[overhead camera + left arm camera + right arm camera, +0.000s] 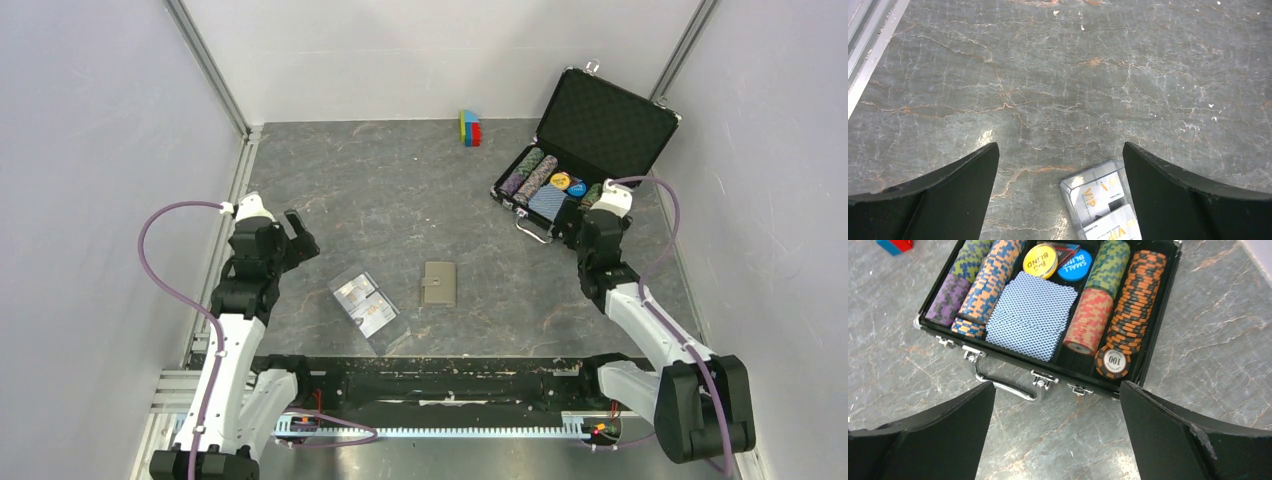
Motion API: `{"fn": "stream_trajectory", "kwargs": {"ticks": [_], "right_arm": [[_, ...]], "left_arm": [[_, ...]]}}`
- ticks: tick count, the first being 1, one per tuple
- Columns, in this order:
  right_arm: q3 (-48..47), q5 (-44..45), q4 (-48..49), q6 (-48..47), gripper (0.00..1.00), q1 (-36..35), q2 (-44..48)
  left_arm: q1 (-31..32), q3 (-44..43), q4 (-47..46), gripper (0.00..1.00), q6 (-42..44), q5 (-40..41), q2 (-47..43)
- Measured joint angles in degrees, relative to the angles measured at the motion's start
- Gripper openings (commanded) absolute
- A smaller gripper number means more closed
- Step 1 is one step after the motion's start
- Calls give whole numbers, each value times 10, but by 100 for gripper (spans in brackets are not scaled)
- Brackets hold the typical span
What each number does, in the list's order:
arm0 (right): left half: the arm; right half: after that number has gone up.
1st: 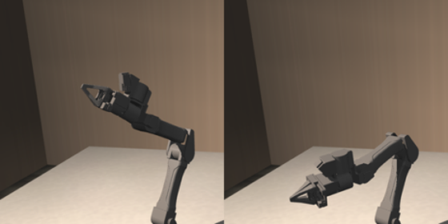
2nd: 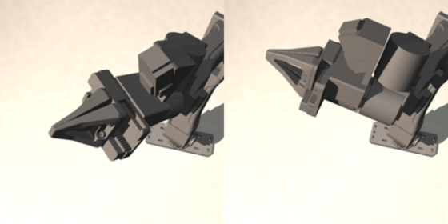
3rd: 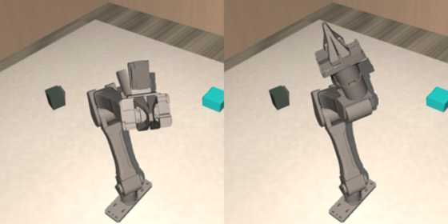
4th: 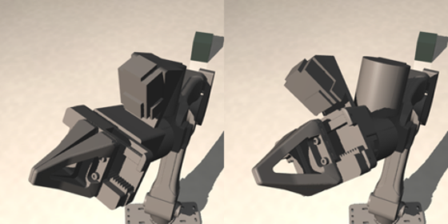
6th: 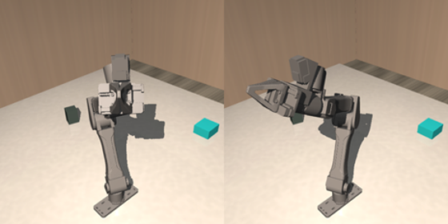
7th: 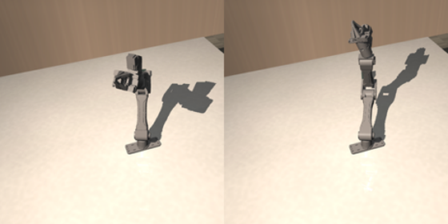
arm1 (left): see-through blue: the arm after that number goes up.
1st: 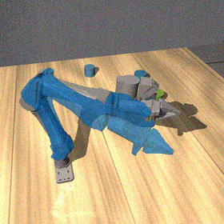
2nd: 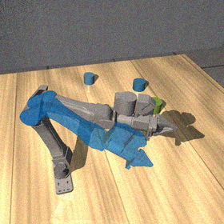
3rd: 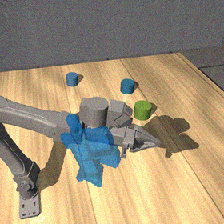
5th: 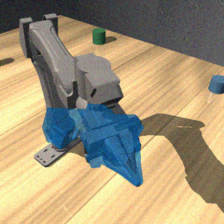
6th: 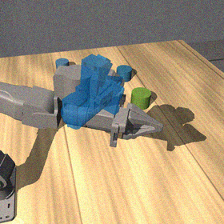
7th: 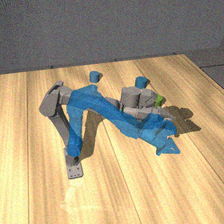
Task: Put the credit cards into the card holder
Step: Pick up the card holder from the center of the board.
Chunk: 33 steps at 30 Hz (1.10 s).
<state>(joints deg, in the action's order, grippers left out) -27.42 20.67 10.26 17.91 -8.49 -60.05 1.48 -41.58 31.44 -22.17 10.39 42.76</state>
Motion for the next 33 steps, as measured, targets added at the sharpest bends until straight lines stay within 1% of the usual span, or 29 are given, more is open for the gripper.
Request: {"fn": "stream_trajectory", "kwargs": {"ticks": [2,4,9,12,15,19,21,23,26,27,28,30,33], "right_arm": [[-29,-15,-38,4,98,0,-14],[-49,-31,-60,6,98,0,-21],[-83,-88,-103,-11,98,0,-31],[-111,-127,-136,-24,98,-8,-61],[-137,-160,-164,-28,98,-34,-96],[-168,-207,-193,-24,98,-103,-141],[-181,-234,-196,-19,98,-131,-163],[-193,-266,-196,-8,98,-155,-187],[-200,-322,-194,10,99,-172,-217],[-201,-340,-193,16,99,-174,-226],[-202,-356,-193,20,95,-174,-236],[-202,-391,-193,32,92,-174,-256],[-201,-429,-184,50,86,-174,-275]], "left_arm": [[0,0,2,100,0,0,5],[0,-5,3,100,3,-19,15],[0,-35,2,100,5,-117,65],[0,-75,8,100,5,-176,123],[0,-104,7,100,5,-224,171],[12,-108,-3,100,2,-289,206],[36,-108,-10,100,0,-313,228],[73,-113,-16,100,-3,-332,258],[142,-130,-20,100,-23,-351,317],[152,-133,-23,100,-26,-354,329],[175,-138,-28,100,-35,-364,349],[204,-141,-45,99,-52,-378,383],[232,-142,-73,97,-84,-400,431]]}}
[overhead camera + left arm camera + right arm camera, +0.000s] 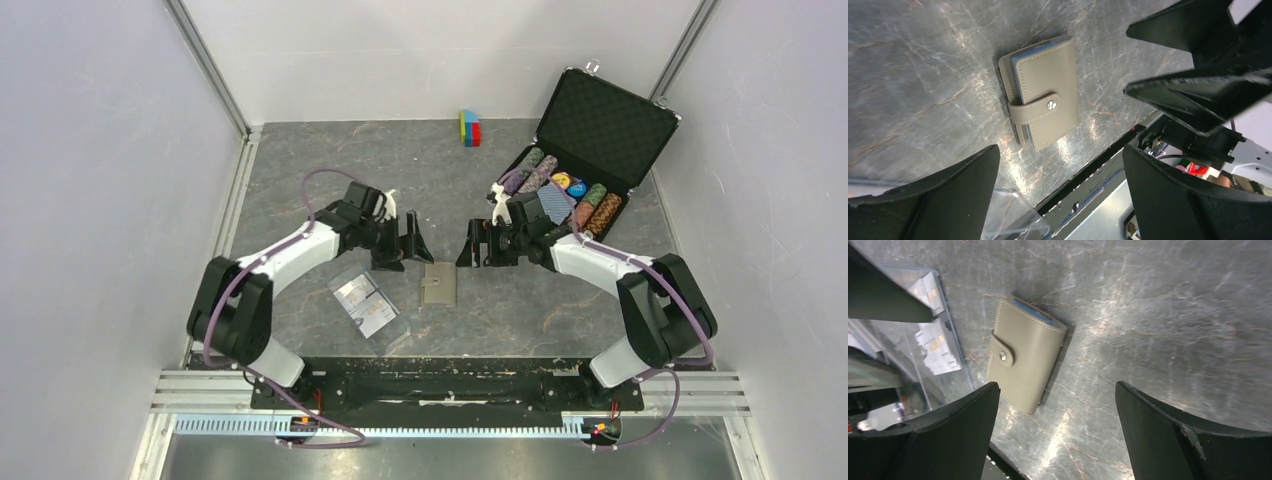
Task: Put the credit cards into the card holder
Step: Pick up the card holder from the center of the board.
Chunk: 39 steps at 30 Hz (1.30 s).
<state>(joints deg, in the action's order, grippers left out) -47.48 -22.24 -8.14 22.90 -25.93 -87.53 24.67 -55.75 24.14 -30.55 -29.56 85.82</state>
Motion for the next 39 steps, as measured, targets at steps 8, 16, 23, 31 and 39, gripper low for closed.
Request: {"fn": "stream_trajectory", "kwargs": {"ticks": [8,16,23,31,39], "right_arm": [[50,-94,88,70,71,-1,-52],[64,-156,162,117,62,-3,-97],[82,-201,264,178,56,-8,-137],[86,-217,322,221,26,-7,-145],[55,-229,299,221,11,-5,-119]], "left_arm": [[33,0,-21,83,-51,-2,82],[37,-18,-28,66,-73,7,166],[38,-24,-101,21,-105,-25,205],[36,-14,-171,3,-121,-60,208],[16,-1,-184,25,-121,-64,153]]}}
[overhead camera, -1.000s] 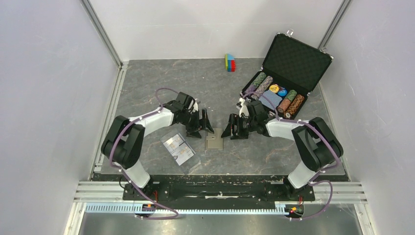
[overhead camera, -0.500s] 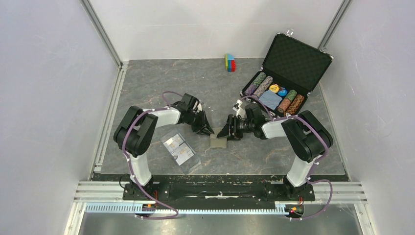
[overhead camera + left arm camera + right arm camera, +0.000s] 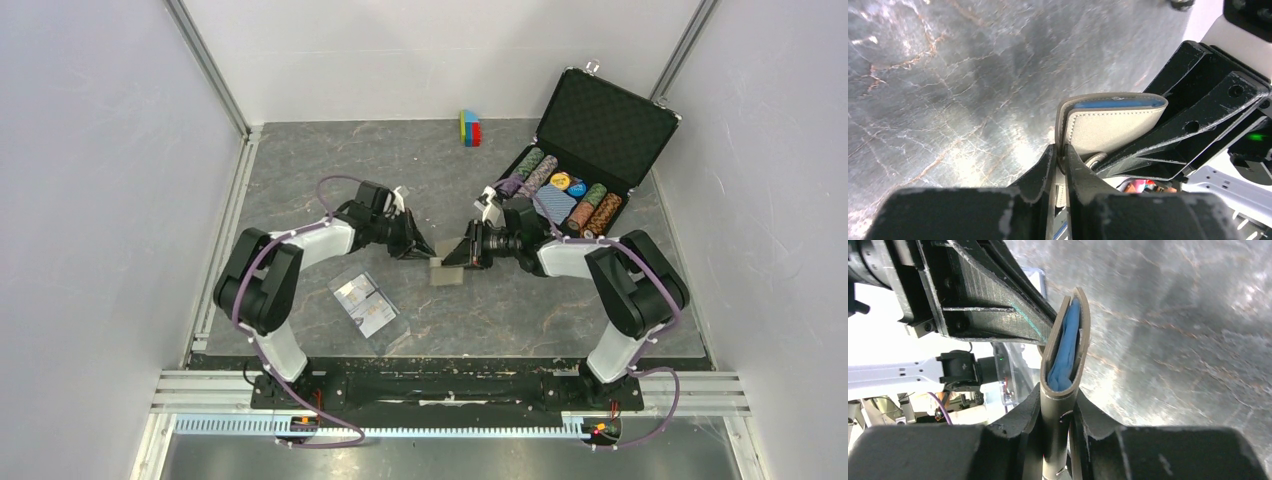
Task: Put the credit cards into the card holder
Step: Pick up the card holder from the center of the board, then open the card holder.
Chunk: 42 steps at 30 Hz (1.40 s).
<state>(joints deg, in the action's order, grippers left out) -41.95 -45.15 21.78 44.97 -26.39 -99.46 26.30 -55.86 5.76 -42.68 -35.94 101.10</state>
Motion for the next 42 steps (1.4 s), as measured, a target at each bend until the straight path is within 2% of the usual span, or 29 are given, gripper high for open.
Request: {"fn": "stream_trajectory", "kwargs": {"ticks": [3,6,9,12,16,19,21,24,25,27,30,33,34,36,39,42], "right_arm": [[-19,0,-6,-2,4,0,21],[-40,-8,-1,2,2,0,31],[-52,-22,19,17,1,-1,38],[-56,-38,56,41,1,-1,40],[-56,-54,108,82,2,-3,40],[-54,-65,155,119,4,-4,39],[-49,-70,189,146,5,-3,36],[-42,-71,229,176,8,-4,28],[-40,-72,236,182,12,-4,27],[-39,-72,243,190,23,-3,26],[-39,-71,246,188,45,-2,26],[-43,-66,206,155,66,-3,31],[-45,-63,190,146,70,-3,35],[-46,-57,157,121,74,-2,46],[-46,-54,128,99,74,10,67],[-46,-54,125,94,69,28,83]], "left_arm": [[-14,0,-11,57,0,-8,-30],[-27,0,-24,75,-2,-23,-52],[-43,1,-31,81,-5,-38,-75],[-64,13,-58,82,-23,-60,-98],[-87,33,-131,75,-57,-109,-99],[-89,47,-218,63,-109,-153,-85],[-89,52,-269,49,-142,-174,-76],[-89,58,-369,22,-202,-208,-57],[-89,59,-396,13,-223,-215,-51],[-89,63,-454,3,-256,-231,-38],[-90,70,-515,2,-296,-238,-26],[-89,78,-542,2,-318,-238,-24],[-89,80,-549,2,-323,-238,-24],[-89,83,-560,2,-329,-238,-24],[-89,93,-568,2,-329,-239,-26],[-89,110,-568,2,-329,-239,-38]]}}
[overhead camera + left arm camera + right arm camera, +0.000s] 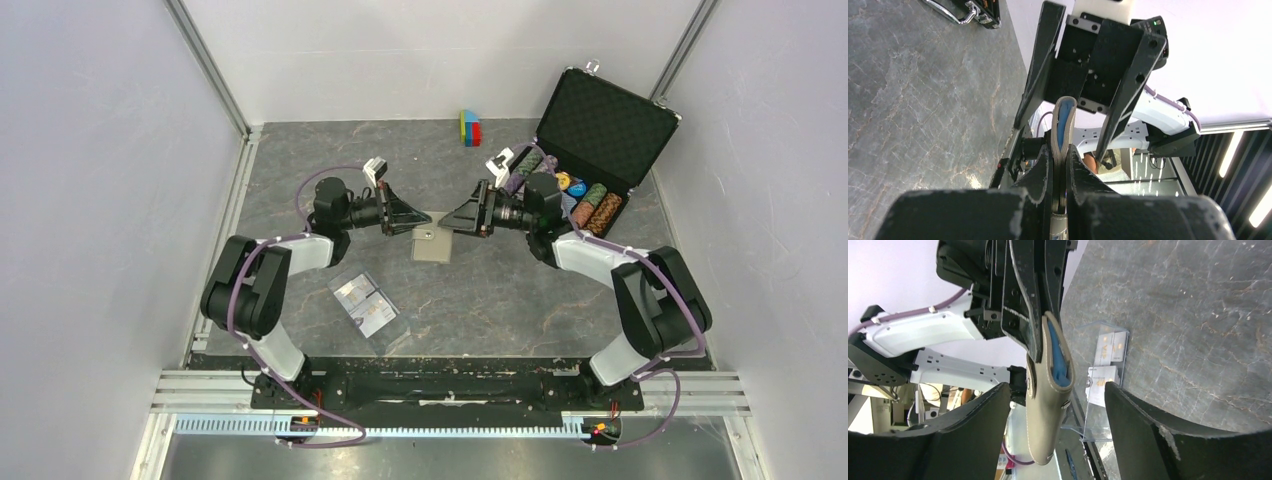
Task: Put the credit cards into the card holder
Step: Open the card holder.
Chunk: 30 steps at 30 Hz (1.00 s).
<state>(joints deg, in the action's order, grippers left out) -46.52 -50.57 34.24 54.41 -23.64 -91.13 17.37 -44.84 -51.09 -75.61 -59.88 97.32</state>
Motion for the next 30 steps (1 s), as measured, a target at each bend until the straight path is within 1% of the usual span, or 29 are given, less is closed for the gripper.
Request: {"fn": "stream_trajectory", "kwargs": {"ticks": [5,7,9,12,13,15,16,18,19,22,24,28,30], "right_arm": [[0,-3,6,7,54,8,3],[-1,-8,10,11,42,5,3],[-1,-13,14,16,26,0,1],[-1,-18,23,24,1,-5,-6],[-1,-19,26,30,0,-5,-9],[-1,-24,30,39,0,-5,-14],[-2,-25,29,40,0,-5,-15],[-6,-27,18,37,0,-6,-17],[-12,-26,2,26,0,-6,-17],[-40,-13,-68,-21,0,-6,-17],[-61,3,-123,-57,0,-6,-17],[-83,36,-216,-118,0,-6,-16],[-87,54,-259,-141,0,-6,-16]], "left_arm": [[0,21,0,2,0,-2,-22],[1,24,0,2,0,-2,-24],[1,28,0,3,0,-2,-25],[1,32,5,11,1,-2,-27],[1,33,12,14,2,-1,-31],[1,33,39,25,16,4,-43],[1,32,66,32,32,10,-53],[2,22,149,47,82,26,-77],[3,10,208,51,115,39,-91],[9,-45,385,59,221,94,-124],[15,-82,480,65,281,133,-136],[48,-147,660,69,383,242,-150],[75,-173,729,70,416,298,-150]]}}
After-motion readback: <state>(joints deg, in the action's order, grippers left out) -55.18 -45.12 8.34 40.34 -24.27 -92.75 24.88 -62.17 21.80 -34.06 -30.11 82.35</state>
